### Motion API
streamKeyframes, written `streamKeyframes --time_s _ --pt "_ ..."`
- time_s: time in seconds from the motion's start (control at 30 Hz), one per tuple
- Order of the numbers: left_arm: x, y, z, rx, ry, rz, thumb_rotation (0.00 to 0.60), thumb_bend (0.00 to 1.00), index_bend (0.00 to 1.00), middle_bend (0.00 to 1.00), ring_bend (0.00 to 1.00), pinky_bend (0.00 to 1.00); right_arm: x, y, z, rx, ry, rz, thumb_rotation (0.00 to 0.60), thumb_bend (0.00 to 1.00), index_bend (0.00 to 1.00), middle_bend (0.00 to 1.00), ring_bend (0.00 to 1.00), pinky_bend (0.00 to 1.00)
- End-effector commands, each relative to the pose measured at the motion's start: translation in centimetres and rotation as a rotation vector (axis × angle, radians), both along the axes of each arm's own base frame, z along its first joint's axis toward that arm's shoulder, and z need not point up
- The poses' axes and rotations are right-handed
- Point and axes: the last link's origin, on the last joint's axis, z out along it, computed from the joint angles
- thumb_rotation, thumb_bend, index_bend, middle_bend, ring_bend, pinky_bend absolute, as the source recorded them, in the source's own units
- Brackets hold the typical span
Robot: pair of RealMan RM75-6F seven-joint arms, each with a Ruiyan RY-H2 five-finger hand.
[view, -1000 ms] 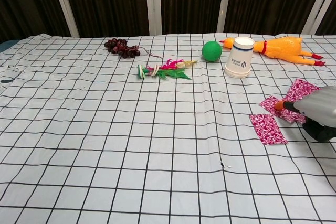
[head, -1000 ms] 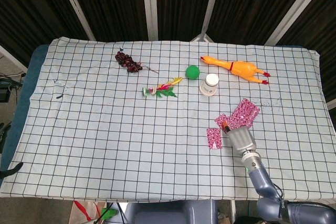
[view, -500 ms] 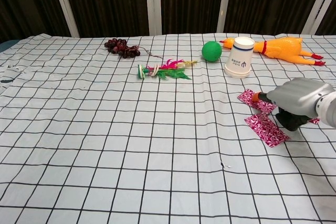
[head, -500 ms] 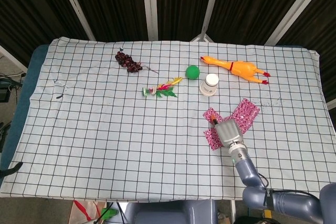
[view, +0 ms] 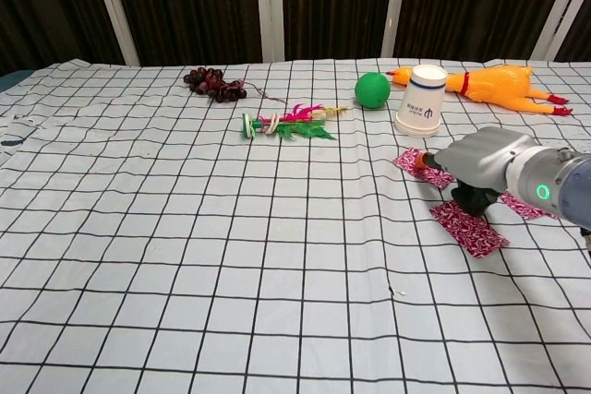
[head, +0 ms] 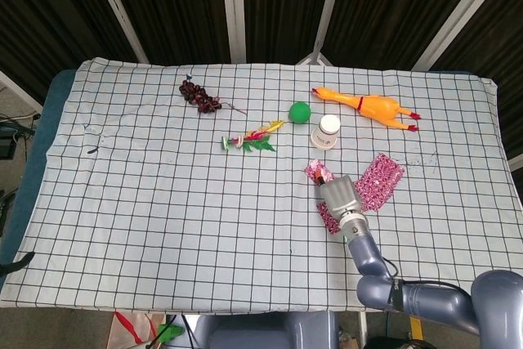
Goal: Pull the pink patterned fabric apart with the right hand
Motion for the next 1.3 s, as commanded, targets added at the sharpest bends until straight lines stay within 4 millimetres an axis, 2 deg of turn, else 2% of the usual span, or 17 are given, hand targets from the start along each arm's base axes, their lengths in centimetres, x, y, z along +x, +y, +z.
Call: streamKeyframes --time_s 0.03,0.13,0.27,0.43,0.63,0.67,0.83,0.93,1.13,1.3 --pt "0.0 0.0 -0.1 -0.004 0.000 -0.001 0.600 0.20 0.11 0.03 0.05 0.06 1.1 -0.5 0.1 -0.012 -0.012 0.013 0.600 0.71 0.11 0.79 0.75 0.47" --pt "0.0 0.0 -0.1 -0.005 0.000 -0.001 0.600 0.20 0.11 0.03 0.05 0.06 2.3 -0.9 0.7 -0.035 -0.025 0.022 0.600 0.71 0.11 0.79 0.75 0.47" --pt "0.0 0.0 0.1 -0.001 -0.004 -0.001 0.600 0.20 0.11 0.03 0.05 0.06 2.7 -0.6 1.8 -0.059 -0.048 0.026 0.600 0.71 0.11 0.76 0.74 0.47" --pt "-0.1 0.1 0.2 -0.003 -0.012 -0.003 0.600 0.20 0.11 0.03 0.05 0.06 2.1 2.2 4.9 -0.065 -0.188 -0.007 0.600 0.69 0.04 0.41 0.50 0.40" --pt "0.2 -0.2 0.0 -0.015 -0.019 -0.020 0.600 0.20 0.11 0.03 0.05 0.06 0.1 7.2 10.5 -0.164 -0.347 0.006 0.600 0.57 0.00 0.21 0.32 0.29" --pt "0.2 -0.2 0.0 -0.016 -0.022 -0.023 0.600 0.20 0.11 0.03 0.05 0.06 -0.7 8.6 11.7 -0.189 -0.375 0.013 0.600 0.57 0.00 0.19 0.30 0.28" --pt "0.2 -0.2 0.1 -0.020 -0.031 -0.031 0.600 0.20 0.11 0.03 0.05 0.06 -3.5 13.2 15.1 -0.262 -0.437 0.068 0.600 0.56 0.00 0.15 0.24 0.23" --pt "0.2 -0.3 0.2 -0.020 -0.036 -0.034 0.600 0.20 0.11 0.03 0.05 0.06 -5.2 15.3 16.5 -0.295 -0.426 0.091 0.600 0.56 0.00 0.14 0.22 0.20" --pt "0.1 -0.6 0.8 -0.002 -0.049 -0.042 0.600 0.20 0.11 0.03 0.05 0.06 -7.7 18.6 18.5 -0.365 -0.409 0.085 0.600 0.56 0.00 0.13 0.21 0.19" --pt "0.0 -0.8 1.2 0.010 -0.055 -0.046 0.600 0.20 0.11 0.02 0.05 0.06 -9.1 19.6 19.3 -0.423 -0.395 0.064 0.600 0.55 0.00 0.12 0.20 0.19"
